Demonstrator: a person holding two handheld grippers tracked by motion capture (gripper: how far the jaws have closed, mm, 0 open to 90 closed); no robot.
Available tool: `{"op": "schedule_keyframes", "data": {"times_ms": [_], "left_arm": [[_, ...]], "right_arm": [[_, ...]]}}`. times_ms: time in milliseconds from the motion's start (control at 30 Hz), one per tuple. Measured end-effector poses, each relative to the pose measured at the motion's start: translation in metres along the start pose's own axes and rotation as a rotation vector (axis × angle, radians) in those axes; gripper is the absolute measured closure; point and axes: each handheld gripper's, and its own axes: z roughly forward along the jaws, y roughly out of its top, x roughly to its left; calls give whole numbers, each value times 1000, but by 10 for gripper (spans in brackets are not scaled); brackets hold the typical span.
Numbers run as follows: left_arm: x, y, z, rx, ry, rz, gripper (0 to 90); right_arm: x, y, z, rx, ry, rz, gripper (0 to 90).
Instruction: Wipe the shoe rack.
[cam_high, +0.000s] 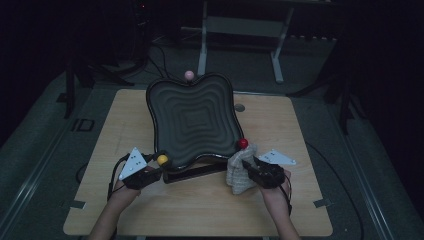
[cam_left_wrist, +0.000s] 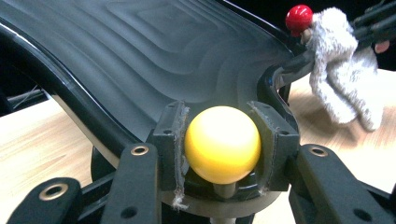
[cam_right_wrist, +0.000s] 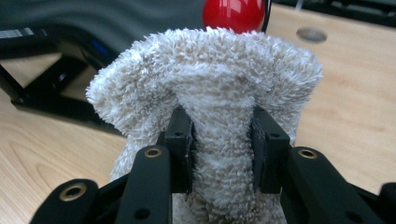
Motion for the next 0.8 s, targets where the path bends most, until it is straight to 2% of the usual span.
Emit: {"op": "schedule_keyframes", "data": {"times_ms": [167, 200, 233, 367, 400, 467, 567, 600, 667, 800], "left_arm": [[0, 1, 0, 6, -3, 2, 583], [0, 1, 0, 7, -7, 4, 583], [1, 1, 0, 8, -9, 7, 583], [1, 1, 0, 7, -13, 8, 584], [1, 1, 0, 6, -13, 9, 583], [1, 0, 0, 6, -14, 11, 584], [1, 1, 0, 7, -14, 10, 584], [1, 1, 0, 9, -16, 11, 584], [1, 1, 0, 8, -17, 11, 584], [2, 0, 0, 7, -21, 14, 584]], "right_arm": [[1, -2, 6, 3, -10, 1, 648], [-1, -12, 17, 54, 1, 15, 648], [0, -12, 16, 59, 4, 17, 648], [2, -4, 6, 30, 4, 2, 649], [6, 2, -1, -3, 10, -2, 648], [11, 5, -2, -12, 11, -19, 647], [13, 1, 5, 6, 11, -24, 645], [14, -6, 13, 34, 8, -19, 645], [15, -9, 16, 58, 21, -18, 645], [17, -3, 9, 43, 32, -26, 647]]}}
